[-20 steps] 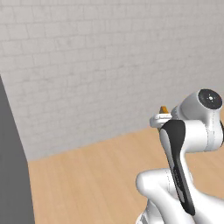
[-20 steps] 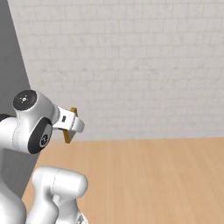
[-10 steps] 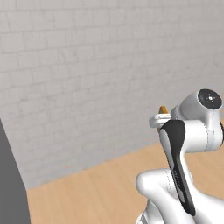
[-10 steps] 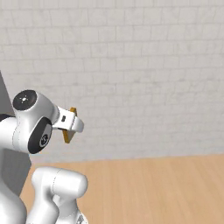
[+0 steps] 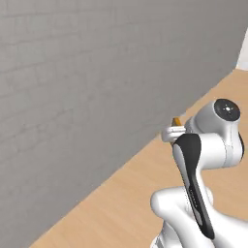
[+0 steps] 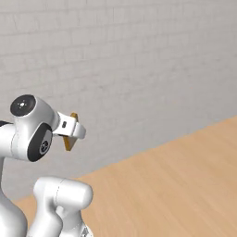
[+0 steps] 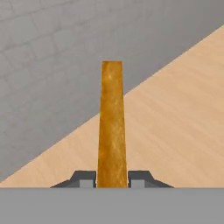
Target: Start the toaster. Once the lever pops up, take the bread to the plate on the dining counter.
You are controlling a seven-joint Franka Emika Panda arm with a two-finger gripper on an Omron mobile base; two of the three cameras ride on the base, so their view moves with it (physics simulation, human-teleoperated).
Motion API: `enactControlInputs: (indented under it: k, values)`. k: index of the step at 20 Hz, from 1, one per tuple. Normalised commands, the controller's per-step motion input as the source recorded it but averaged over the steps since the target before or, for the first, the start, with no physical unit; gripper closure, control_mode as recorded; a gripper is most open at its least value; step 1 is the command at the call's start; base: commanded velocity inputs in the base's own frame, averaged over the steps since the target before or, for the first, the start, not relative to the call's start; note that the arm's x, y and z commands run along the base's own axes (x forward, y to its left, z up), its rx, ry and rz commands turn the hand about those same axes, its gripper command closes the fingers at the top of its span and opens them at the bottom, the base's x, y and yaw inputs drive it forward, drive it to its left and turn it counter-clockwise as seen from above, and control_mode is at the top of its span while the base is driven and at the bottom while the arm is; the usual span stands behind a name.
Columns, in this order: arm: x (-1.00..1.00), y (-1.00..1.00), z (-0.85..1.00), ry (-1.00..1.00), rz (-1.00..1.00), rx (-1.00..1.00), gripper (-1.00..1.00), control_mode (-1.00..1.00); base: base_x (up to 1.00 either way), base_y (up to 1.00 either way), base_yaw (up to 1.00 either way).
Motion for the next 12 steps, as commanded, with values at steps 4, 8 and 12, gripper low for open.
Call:
enactControlInputs:
  k: [4, 8, 12]
  values:
    - [0.0, 0.0, 0.0, 0.0, 0.0, 0.0, 1.0, 1.0, 0.06, 0.16, -0.85]
    - [0.0, 0.0, 0.0, 0.0, 0.0, 0.0, 1.0, 1.0, 0.13, 0.15, -0.83]
    - [0.0, 0.0, 0.0, 0.0, 0.0, 0.0, 1.0, 1.0, 0.36, 0.12, -0.74]
